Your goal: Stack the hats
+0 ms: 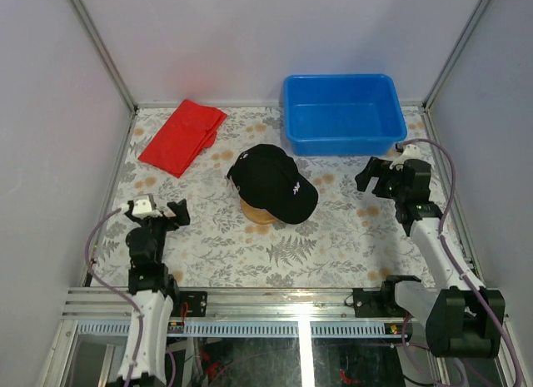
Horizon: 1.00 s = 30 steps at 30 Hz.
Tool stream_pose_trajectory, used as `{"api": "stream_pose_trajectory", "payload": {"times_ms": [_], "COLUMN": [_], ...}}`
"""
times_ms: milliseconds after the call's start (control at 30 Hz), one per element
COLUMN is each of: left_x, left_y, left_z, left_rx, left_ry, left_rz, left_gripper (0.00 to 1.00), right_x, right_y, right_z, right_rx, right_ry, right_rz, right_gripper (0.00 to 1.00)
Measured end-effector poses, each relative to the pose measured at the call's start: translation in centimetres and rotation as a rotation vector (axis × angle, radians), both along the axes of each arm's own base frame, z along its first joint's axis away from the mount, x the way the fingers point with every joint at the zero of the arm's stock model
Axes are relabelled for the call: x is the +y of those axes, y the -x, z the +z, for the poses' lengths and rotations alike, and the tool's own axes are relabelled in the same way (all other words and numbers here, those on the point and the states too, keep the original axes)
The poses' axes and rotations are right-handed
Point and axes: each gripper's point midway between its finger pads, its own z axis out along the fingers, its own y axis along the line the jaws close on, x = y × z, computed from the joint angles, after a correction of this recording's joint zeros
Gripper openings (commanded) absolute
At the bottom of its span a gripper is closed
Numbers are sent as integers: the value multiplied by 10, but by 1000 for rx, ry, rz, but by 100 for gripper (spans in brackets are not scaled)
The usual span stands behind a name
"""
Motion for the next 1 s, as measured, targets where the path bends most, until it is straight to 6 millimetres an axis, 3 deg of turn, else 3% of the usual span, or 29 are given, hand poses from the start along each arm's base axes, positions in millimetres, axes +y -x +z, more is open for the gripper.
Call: {"api": "stream_pose_trajectory", "payload": {"times_ms": [133, 167, 233, 333, 500, 567, 667, 833, 867, 933, 1000], "left_x": [-5, -5, -5, -4, -3, -3, -3, 3, 4, 4, 5], "left_y": [8, 10, 9, 4, 1, 1, 1, 2, 2, 2, 2], "left_z": [65, 72, 68, 41, 6, 5, 15, 29, 29, 30, 30], "left_rx": [-267, -298, -280, -166, -24, -20, -60, -116, -118, -120, -120], "left_ry": [-54, -59, -56, -37, -14, -14, -20, -19, -18, -16, -14], "left_rz": [-27, -26, -24, -23, -23, -24, -20, 16, 22, 29, 32], "left_gripper": [100, 100, 100, 100, 100, 100, 100, 100, 100, 100, 100], "right_x": [-12, -13, -14, -20, -49, -58, -60, -39, -39, -38, -37], "right_y": [3, 6, 14, 31, 57, 62, 69, 83, 82, 75, 73], "right_z": [-9, -15, -25, -35, -39, -40, -56, -86, -77, -29, -15], "right_rx": [-47, -43, -40, -64, -163, -189, -184, -228, -273, -480, -535], "right_ry": [95, 120, 167, 223, 296, 316, 334, 335, 338, 344, 346], "right_rz": [-3, 12, 46, 55, -116, -165, -162, -20, -23, -49, -51], "right_gripper": [99, 99, 99, 99, 99, 99, 99, 99, 99, 99, 99]}}
